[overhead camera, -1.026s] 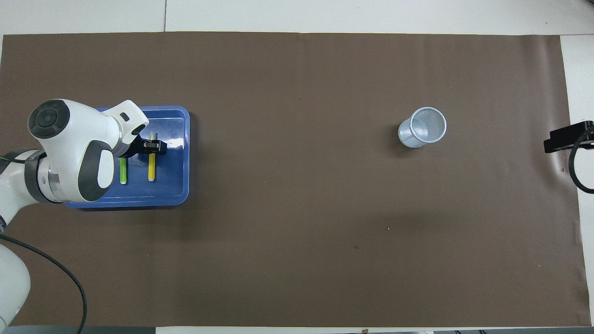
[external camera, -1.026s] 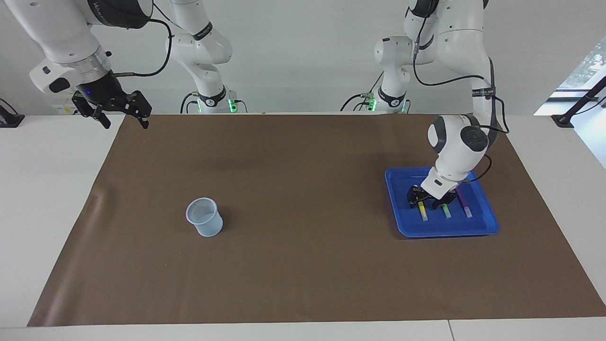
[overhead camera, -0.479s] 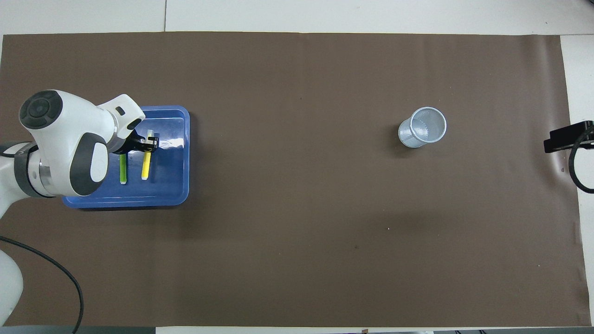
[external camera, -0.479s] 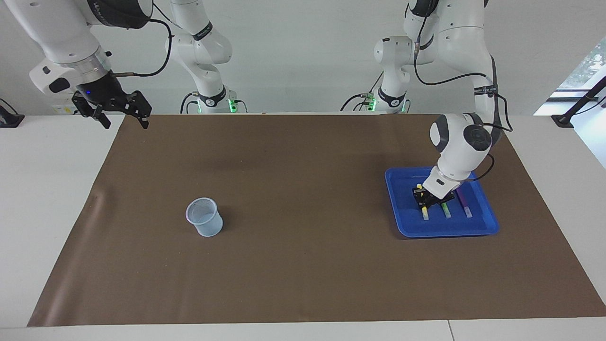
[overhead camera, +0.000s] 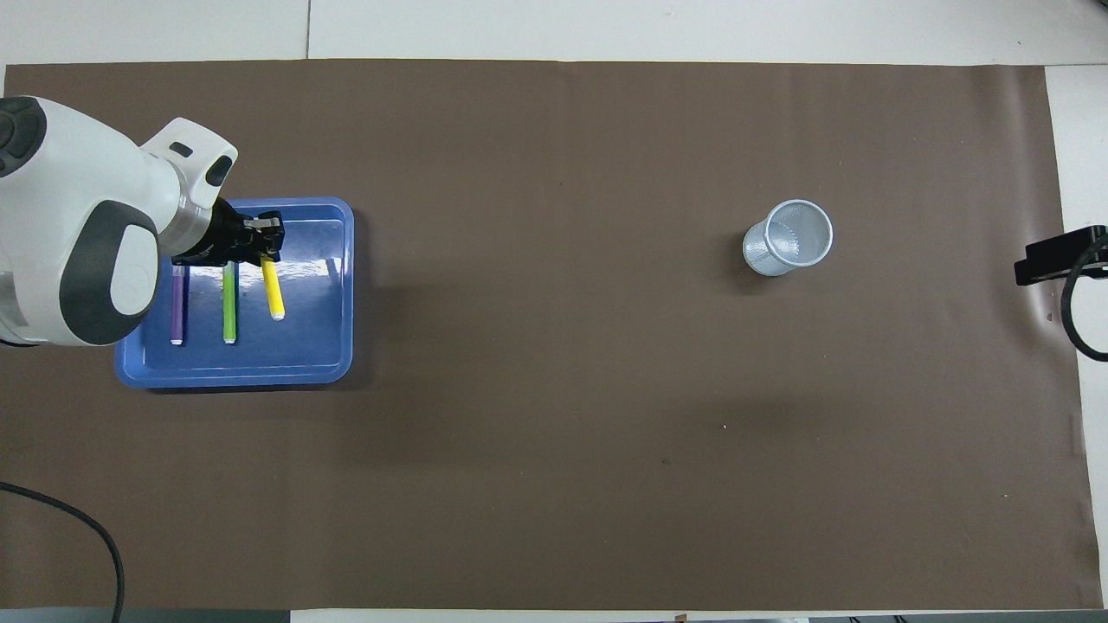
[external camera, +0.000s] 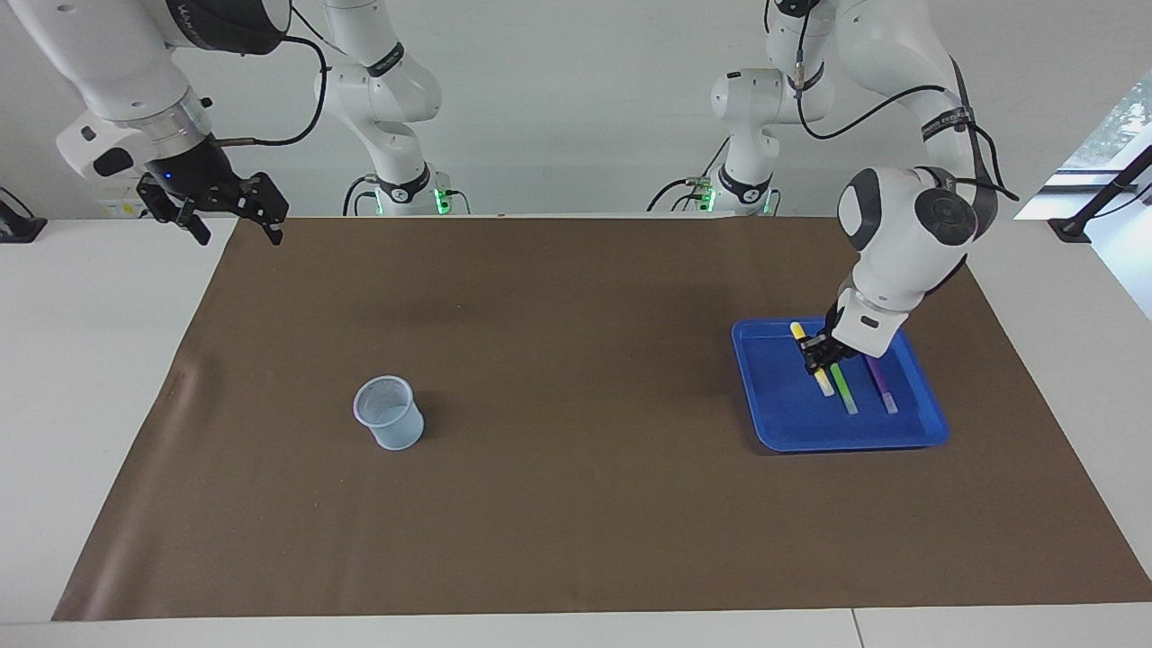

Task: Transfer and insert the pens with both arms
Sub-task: 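Lift the yellow pen with the left gripper while the right gripper approaches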

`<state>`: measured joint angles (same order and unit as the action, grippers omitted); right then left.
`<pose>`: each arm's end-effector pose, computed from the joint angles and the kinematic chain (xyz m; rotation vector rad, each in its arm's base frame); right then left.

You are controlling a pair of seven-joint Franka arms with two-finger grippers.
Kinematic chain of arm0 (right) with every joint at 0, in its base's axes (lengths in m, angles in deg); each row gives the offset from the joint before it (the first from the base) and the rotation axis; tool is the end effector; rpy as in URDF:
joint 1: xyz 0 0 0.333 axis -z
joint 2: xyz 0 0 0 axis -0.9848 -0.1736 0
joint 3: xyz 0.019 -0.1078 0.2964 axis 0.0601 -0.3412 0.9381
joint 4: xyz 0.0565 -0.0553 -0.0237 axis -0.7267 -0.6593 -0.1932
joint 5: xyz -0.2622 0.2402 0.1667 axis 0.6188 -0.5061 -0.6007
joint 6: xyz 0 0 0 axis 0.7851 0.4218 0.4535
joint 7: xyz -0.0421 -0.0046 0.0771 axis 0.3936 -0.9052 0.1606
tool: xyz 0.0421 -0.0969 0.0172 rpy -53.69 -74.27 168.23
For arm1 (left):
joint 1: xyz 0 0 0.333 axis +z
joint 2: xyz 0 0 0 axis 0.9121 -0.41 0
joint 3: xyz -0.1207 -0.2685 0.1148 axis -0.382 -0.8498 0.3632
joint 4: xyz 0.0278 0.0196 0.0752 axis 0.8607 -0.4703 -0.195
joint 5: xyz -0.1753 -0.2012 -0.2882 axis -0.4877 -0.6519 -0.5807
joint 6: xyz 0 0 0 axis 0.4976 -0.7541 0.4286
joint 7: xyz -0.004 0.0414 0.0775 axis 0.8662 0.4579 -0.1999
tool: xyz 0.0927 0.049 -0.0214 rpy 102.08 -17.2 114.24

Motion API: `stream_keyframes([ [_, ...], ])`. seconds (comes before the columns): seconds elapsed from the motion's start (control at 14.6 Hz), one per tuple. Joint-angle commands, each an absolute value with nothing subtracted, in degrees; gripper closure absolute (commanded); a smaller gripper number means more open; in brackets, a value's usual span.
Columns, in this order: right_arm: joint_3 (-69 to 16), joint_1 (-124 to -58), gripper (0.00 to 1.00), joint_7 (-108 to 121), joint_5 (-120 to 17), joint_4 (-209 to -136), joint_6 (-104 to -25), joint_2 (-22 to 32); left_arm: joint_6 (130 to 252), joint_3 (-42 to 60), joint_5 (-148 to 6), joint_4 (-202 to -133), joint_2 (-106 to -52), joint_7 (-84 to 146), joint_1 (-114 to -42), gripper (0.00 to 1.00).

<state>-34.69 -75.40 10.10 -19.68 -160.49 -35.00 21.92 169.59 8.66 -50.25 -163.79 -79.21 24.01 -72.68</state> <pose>0.5387 -0.0528 0.6270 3.1287 -0.0261 -0.0510 0.5984 -0.1117 0.4270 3.0351 0.3808 -0.0216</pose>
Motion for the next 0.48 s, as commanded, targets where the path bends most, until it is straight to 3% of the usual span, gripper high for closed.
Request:
stream_keyframes([
  [0.0, -34.95, -75.35, 0.00, 9.37, -20.48, -160.78, -34.17, 22.64, 168.26, 9.18, -54.14, -161.05, -79.51, 8.42, -76.94, 1.00],
  [0.27, -34.77, -75.78, 0.00, 9.29, -20.57, -161.83, -33.47, 23.25, 169.23, 9.18, -59.85, -157.19, -80.74, -14.63, -83.27, 1.00],
  [0.41, -34.42, -77.79, 0.00, 9.72, -26.94, -164.55, -34.95, 24.31, 169.32, 9.18, -62.06, -154.38, -81.71, -23.51, -86.09, 1.00],
])
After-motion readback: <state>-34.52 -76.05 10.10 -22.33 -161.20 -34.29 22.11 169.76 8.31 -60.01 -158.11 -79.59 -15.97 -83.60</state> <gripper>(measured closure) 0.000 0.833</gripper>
